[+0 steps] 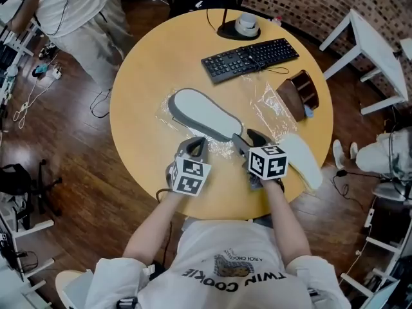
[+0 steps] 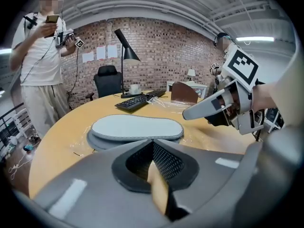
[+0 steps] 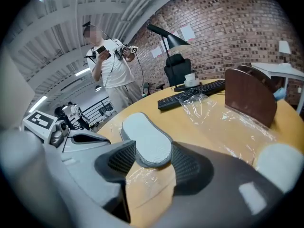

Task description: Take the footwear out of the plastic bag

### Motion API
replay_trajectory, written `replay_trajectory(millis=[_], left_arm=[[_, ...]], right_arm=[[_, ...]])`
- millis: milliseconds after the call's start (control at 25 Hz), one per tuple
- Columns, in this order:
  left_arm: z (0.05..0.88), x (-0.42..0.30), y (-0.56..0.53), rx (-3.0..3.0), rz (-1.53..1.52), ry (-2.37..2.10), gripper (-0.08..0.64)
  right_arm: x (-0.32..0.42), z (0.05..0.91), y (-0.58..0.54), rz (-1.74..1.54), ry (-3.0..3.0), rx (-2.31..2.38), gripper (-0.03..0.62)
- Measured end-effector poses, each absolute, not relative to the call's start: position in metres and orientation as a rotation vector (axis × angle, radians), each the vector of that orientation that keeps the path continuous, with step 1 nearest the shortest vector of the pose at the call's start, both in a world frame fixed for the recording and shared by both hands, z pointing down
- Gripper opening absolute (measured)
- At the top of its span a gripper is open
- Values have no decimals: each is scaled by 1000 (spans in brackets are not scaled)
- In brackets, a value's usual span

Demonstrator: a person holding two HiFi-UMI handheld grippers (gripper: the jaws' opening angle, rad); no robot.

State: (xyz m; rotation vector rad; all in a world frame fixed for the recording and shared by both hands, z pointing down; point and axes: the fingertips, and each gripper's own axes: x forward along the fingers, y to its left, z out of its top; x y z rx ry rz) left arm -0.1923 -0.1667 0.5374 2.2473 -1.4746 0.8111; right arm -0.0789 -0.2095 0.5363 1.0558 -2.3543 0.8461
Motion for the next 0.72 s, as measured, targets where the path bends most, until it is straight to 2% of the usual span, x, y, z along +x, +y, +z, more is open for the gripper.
replay_trajectory(millis=[480, 720], left_arm=[[495, -111, -134, 2138, 653, -1700, 6], [484, -65, -108, 2067, 611, -1810, 6]], right_arm=[[-42, 498, -169, 657, -2535, 778, 211], [-16, 482, -137, 606, -2631, 640, 178]])
